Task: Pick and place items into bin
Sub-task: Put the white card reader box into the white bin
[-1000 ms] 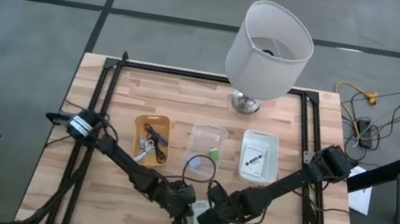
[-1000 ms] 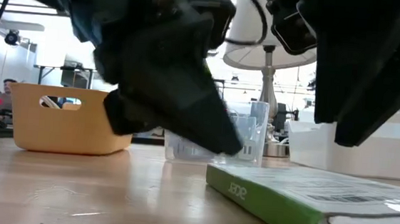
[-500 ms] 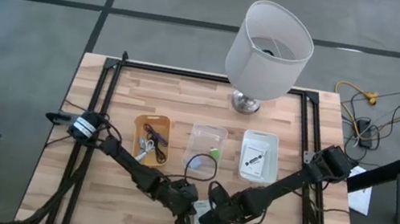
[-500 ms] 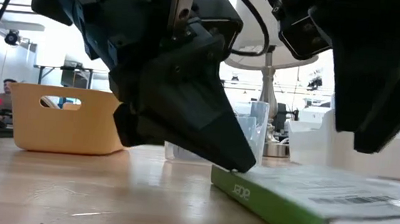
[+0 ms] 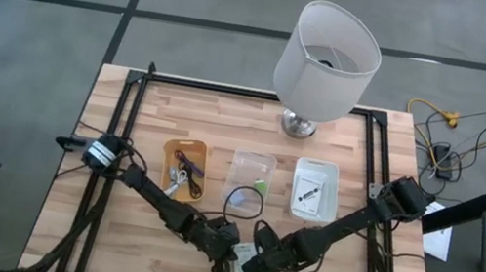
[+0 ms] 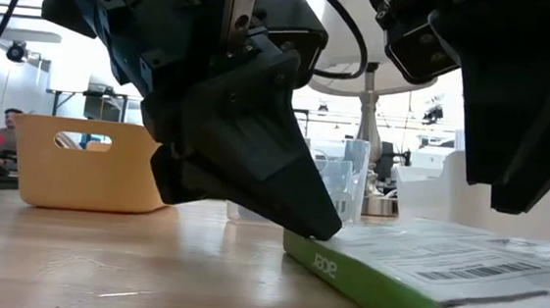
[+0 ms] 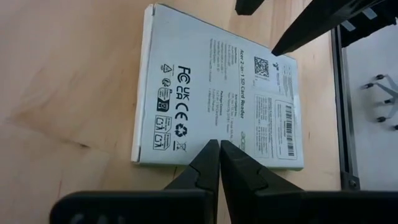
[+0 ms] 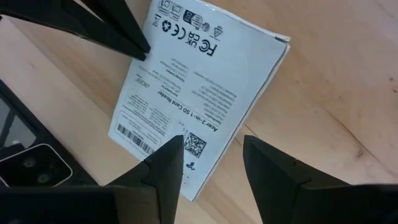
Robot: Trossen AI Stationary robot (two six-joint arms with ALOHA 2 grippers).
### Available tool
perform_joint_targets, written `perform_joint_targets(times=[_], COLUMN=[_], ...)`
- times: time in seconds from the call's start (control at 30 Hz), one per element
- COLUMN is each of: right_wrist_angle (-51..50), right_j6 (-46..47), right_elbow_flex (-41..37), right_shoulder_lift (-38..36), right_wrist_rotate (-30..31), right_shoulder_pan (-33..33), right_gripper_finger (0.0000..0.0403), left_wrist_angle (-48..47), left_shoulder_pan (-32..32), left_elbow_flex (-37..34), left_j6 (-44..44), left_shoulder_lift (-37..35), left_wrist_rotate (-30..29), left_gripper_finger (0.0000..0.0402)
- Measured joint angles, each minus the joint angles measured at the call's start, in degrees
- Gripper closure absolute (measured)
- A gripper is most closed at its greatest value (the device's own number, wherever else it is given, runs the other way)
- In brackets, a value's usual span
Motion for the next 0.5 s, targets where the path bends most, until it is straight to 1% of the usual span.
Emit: perform_joint_targets(times=[0.13, 0.33, 0.5], right_wrist_angle=[1.04, 10.81, 12.27], right_j6=[-0.02, 0.71, 0.28], right_elbow_flex=[-0.67, -4.82, -5.33], right_shoulder_lift=[0.0, 0.0, 0.0], right_wrist_rotate=[0.0, -1.03, -1.09], right_shoulder_pan=[-0.31, -1.44, -1.63], right_gripper_finger=[0.025, 0.025, 0.0246], left_wrist_angle=[-1.63, -1.96, -2.0], left_shoulder_pan=[-0.59, -0.93, -0.96], left_elbow_flex=[-0.07, -0.2, -0.24], left_j6=[-0.1, -0.1, -0.1], left_shoulder_lift=[-0.13, -0.13, -0.09], left_wrist_rotate=[0.02, 0.19, 0.24], left_gripper_finger=[0.0402, 0.0402, 0.0402])
